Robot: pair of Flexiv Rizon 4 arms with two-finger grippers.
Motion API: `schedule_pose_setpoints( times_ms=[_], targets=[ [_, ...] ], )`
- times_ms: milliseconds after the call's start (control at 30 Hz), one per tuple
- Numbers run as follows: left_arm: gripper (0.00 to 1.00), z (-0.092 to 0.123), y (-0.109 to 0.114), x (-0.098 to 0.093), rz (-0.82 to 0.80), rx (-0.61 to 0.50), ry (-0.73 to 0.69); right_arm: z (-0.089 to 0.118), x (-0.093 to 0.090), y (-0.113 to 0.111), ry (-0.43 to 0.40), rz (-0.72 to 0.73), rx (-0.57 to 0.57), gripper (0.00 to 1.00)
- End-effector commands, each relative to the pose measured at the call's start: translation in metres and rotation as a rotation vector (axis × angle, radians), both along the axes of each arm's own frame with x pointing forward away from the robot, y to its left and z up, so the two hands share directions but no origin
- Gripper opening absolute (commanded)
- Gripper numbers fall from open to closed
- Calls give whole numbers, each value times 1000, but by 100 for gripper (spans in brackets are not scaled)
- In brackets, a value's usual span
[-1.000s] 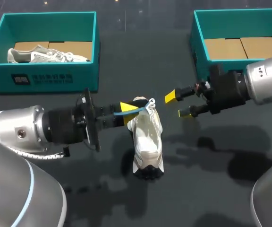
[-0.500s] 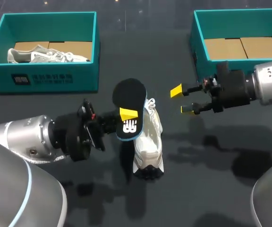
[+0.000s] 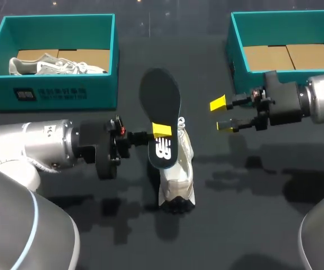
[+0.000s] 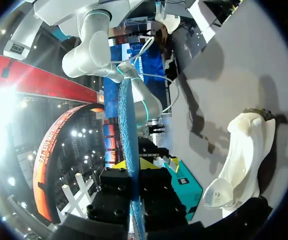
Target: Take the shoe out of the shoebox, open the shoe tongue, remove and reinsert the insole, then place the shoe into the shoebox
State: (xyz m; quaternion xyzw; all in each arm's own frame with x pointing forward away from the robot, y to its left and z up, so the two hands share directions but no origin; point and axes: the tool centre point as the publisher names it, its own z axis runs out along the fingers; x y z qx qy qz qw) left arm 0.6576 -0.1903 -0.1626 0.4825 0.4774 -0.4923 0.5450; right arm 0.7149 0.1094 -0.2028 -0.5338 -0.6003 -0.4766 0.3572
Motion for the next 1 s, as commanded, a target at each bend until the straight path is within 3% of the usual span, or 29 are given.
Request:
schedule_pose_setpoints(
  times_ms=[33,167,533,1000],
  targets=[
    [0,0,-4,16,-77,7,-7,0,1,3,1,0,-3,100],
    [0,-7,-12,23,-88,-5,46,3,10,10,44,4,14,100],
    [0,-21,-32,31,-96,51,6,8,23,34,143,16,21,100],
    [0,-33,-51,39,-66,68,19,10,18,59,126,86,58,100]
  ],
)
